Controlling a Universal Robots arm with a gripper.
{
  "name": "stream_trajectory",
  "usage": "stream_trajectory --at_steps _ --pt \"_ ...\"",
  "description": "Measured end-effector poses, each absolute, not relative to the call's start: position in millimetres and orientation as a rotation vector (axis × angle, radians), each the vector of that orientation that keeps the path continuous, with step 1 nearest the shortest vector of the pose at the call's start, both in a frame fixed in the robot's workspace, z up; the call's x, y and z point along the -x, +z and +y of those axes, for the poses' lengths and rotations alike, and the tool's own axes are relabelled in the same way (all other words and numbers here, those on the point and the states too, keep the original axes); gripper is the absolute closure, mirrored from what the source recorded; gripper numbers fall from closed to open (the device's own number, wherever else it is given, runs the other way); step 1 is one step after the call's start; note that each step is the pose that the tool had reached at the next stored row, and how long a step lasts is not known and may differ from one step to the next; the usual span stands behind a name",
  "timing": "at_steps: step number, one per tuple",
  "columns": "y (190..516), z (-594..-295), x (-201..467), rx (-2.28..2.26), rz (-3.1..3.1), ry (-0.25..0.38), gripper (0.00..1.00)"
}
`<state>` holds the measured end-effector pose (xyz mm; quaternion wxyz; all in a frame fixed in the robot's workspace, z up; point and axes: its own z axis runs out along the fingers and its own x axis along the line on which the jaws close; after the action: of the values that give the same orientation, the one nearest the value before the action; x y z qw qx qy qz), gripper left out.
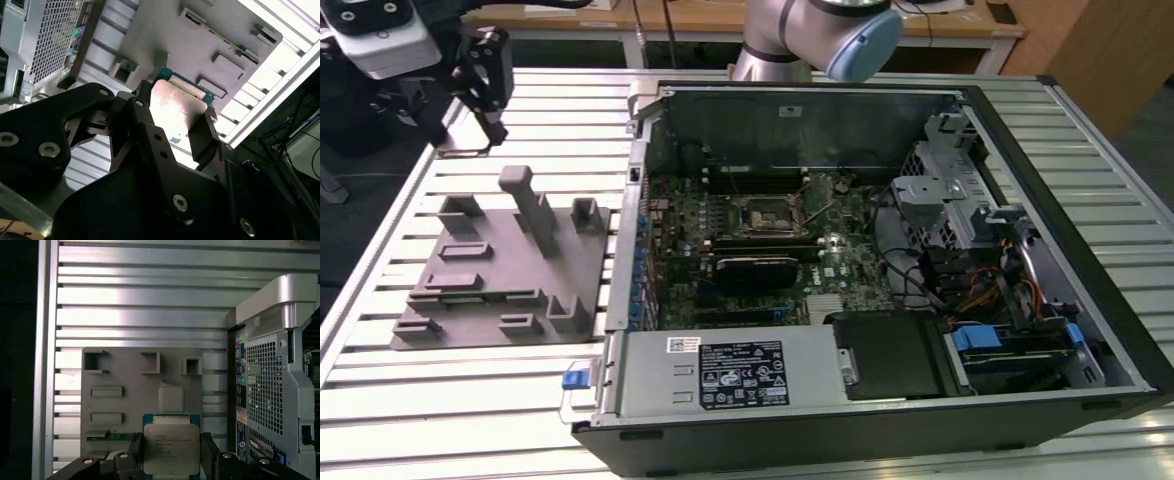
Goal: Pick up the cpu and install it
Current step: 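Pick up the cpu and move it towards the insertion slot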
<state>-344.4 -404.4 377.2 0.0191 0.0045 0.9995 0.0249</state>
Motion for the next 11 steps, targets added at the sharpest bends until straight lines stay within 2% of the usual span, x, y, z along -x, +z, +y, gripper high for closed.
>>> stream_trajectory --at_steps 11 --pt "377 -404 311 -0.014 3.102 0.078 0.46"
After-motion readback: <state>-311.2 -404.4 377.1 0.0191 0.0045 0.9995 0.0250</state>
